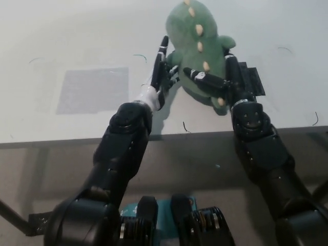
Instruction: Use both hands to pick up a dinasour on the right side and move it to the left side
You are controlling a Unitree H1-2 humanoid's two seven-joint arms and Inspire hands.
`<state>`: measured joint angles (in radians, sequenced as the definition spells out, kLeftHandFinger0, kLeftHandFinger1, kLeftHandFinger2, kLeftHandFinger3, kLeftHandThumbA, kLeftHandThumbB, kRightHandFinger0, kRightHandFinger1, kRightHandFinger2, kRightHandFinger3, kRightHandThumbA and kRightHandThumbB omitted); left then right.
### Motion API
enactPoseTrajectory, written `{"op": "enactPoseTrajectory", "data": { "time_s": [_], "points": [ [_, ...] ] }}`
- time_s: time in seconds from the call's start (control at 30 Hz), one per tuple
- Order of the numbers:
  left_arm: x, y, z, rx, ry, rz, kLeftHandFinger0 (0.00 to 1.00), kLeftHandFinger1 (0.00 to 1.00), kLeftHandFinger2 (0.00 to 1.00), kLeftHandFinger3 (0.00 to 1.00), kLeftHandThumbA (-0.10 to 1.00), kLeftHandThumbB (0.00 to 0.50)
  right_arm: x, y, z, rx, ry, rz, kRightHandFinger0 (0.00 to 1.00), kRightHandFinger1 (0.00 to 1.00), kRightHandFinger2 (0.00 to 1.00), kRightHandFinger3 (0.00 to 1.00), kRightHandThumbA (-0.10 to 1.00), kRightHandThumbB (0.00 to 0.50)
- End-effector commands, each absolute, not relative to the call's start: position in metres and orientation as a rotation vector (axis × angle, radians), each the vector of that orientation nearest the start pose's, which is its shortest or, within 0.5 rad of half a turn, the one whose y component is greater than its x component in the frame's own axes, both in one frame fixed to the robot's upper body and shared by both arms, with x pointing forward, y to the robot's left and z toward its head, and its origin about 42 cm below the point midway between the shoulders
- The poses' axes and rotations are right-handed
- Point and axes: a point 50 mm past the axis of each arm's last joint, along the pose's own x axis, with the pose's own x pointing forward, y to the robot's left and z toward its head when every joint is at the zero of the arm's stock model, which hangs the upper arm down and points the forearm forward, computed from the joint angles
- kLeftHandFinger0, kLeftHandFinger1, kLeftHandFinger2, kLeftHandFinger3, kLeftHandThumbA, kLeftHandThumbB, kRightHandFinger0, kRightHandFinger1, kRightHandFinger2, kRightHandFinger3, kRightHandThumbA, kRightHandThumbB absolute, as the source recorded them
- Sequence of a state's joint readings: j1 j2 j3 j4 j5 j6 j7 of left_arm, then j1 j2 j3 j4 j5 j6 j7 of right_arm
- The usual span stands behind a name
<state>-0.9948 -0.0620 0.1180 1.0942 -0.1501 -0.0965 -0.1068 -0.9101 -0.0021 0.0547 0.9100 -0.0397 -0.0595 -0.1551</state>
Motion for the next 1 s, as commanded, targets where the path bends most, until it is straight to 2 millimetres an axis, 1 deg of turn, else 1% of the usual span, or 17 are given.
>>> {"op": "enactPoseTrajectory", "data": {
  "time_s": [0.0,0.07,0.1,0.13,0.23,0.33,0.4,0.53,0.6,0.63,0.7,0.8,0.83,0.87,0.9,0.93,0.97],
  "points": [
    [0.536,0.07,0.24,-0.177,-0.027,-0.377,1.0,1.0,1.0,1.0,1.0,0.25,0.527,-0.063,0.251,-0.167,-0.181,0.24,1.0,1.0,1.0,1.0,1.0,0.14],
    [0.532,0.078,0.236,-0.172,-0.031,-0.367,1.0,1.0,1.0,1.0,1.0,0.243,0.524,-0.056,0.25,-0.17,-0.181,0.261,1.0,1.0,1.0,1.0,1.0,0.142],
    [0.528,0.086,0.232,-0.168,-0.051,-0.353,1.0,1.0,1.0,1.0,1.0,0.218,0.523,-0.049,0.247,-0.169,-0.164,0.29,1.0,1.0,1.0,1.0,1.0,0.158],
    [0.526,0.093,0.229,-0.158,-0.057,-0.336,1.0,1.0,1.0,1.0,1.0,0.213,0.52,-0.043,0.245,-0.156,-0.151,0.308,1.0,1.0,1.0,1.0,1.0,0.148],
    [0.523,0.093,0.229,-0.137,-0.051,-0.317,1.0,1.0,1.0,1.0,1.0,0.233,0.519,-0.042,0.243,-0.138,-0.148,0.311,1.0,1.0,1.0,1.0,1.0,0.123],
    [0.516,0.101,0.224,-0.109,-0.053,-0.293,1.0,1.0,1.0,1.0,1.0,0.225,0.514,-0.035,0.238,-0.119,-0.13,0.341,1.0,1.0,1.0,1.0,1.0,0.12],
    [0.513,0.106,0.223,-0.104,-0.065,-0.274,1.0,1.0,1.0,1.0,1.0,0.247,0.512,-0.031,0.237,-0.121,-0.131,0.355,1.0,1.0,1.0,1.0,1.0,0.132],
    [0.504,0.119,0.218,-0.101,-0.069,-0.27,1.0,1.0,1.0,1.0,1.0,0.258,0.507,-0.02,0.233,-0.132,-0.136,0.376,1.0,1.0,1.0,1.0,1.0,0.157],
    [0.504,0.118,0.22,-0.094,-0.067,-0.271,1.0,1.0,1.0,1.0,1.0,0.262,0.508,-0.021,0.236,-0.132,-0.147,0.373,1.0,1.0,1.0,1.0,1.0,0.161],
    [0.502,0.12,0.22,-0.088,-0.069,-0.267,1.0,1.0,1.0,1.0,1.0,0.269,0.507,-0.019,0.236,-0.115,-0.137,0.386,1.0,1.0,1.0,1.0,1.0,0.193],
    [0.495,0.129,0.218,-0.09,-0.078,-0.234,1.0,1.0,1.0,1.0,1.0,0.23,0.504,-0.011,0.235,-0.138,-0.166,0.423,1.0,1.0,1.0,1.0,1.0,0.212],
    [0.489,0.13,0.219,-0.104,-0.088,-0.228,1.0,1.0,1.0,1.0,1.0,0.215,0.502,-0.009,0.236,-0.135,-0.173,0.425,1.0,1.0,1.0,1.0,1.0,0.245],
    [0.486,0.135,0.217,-0.108,-0.097,-0.224,1.0,1.0,1.0,1.0,1.0,0.186,0.5,-0.005,0.234,-0.142,-0.174,0.427,1.0,1.0,1.0,1.0,1.0,0.237],
    [0.485,0.136,0.216,-0.109,-0.1,-0.223,1.0,1.0,1.0,1.0,1.0,0.184,0.5,-0.003,0.233,-0.143,-0.175,0.428,1.0,1.0,1.0,1.0,1.0,0.236],
    [0.482,0.139,0.216,-0.108,-0.105,-0.218,1.0,1.0,1.0,1.0,1.0,0.165,0.499,0.0,0.232,-0.138,-0.186,0.44,1.0,1.0,1.0,1.0,1.0,0.2],
    [0.48,0.14,0.214,-0.105,-0.11,-0.215,1.0,1.0,1.0,1.0,1.0,0.154,0.497,0.001,0.23,-0.133,-0.189,0.448,1.0,1.0,1.0,1.0,1.0,0.185],
    [0.473,0.145,0.21,-0.109,-0.12,-0.202,1.0,1.0,1.0,1.0,1.0,0.16,0.493,0.005,0.227,-0.134,-0.166,0.465,1.0,1.0,1.0,1.0,1.0,0.206]
  ]
}}
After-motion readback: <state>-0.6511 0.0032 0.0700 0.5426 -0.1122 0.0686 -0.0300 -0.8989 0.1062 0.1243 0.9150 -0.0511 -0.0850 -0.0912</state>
